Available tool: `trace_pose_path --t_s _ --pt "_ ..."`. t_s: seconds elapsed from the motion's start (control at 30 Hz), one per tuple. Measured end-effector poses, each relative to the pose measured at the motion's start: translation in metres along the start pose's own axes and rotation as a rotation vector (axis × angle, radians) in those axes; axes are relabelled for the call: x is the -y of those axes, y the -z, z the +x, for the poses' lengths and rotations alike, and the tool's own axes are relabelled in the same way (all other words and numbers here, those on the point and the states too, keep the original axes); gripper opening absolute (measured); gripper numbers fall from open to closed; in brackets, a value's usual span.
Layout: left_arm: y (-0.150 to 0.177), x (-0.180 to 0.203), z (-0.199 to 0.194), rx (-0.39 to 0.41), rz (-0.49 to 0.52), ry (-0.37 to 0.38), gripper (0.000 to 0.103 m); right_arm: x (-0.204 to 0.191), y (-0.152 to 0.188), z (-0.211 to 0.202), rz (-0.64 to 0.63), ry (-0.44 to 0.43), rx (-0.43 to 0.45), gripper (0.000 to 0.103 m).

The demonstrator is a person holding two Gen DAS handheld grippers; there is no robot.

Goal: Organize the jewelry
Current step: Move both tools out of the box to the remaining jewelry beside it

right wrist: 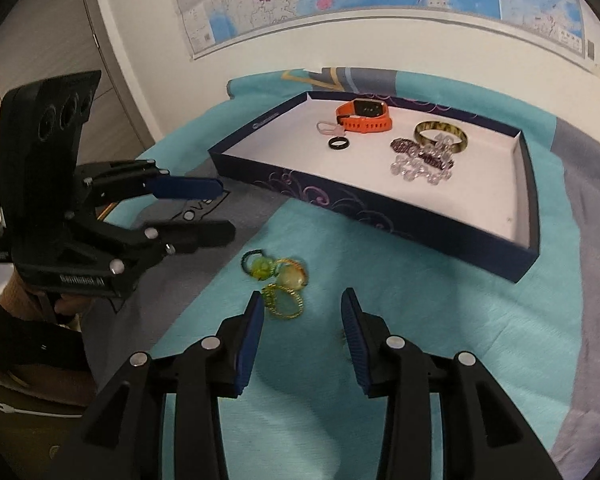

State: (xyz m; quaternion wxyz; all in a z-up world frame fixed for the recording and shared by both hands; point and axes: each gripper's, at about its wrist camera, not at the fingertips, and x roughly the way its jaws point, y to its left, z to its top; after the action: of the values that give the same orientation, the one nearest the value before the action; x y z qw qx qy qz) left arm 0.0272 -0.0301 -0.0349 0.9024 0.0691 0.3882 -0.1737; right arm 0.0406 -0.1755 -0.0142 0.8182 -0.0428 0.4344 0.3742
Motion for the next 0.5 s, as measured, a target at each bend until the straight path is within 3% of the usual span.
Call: trace_pose_path --t_s 0.3,0.5 --pt "0.008 0.008 0.006 -0.031 0.001 -0.01 0.053 -0.01 -0.001 0.008 -0.025 0.02 -0.02 0.038" --pt "0.009 0.011 0.006 -0.031 0.002 0.0 0.055 0.003 0.001 -0.005 0.028 0.023 0.016 0.038"
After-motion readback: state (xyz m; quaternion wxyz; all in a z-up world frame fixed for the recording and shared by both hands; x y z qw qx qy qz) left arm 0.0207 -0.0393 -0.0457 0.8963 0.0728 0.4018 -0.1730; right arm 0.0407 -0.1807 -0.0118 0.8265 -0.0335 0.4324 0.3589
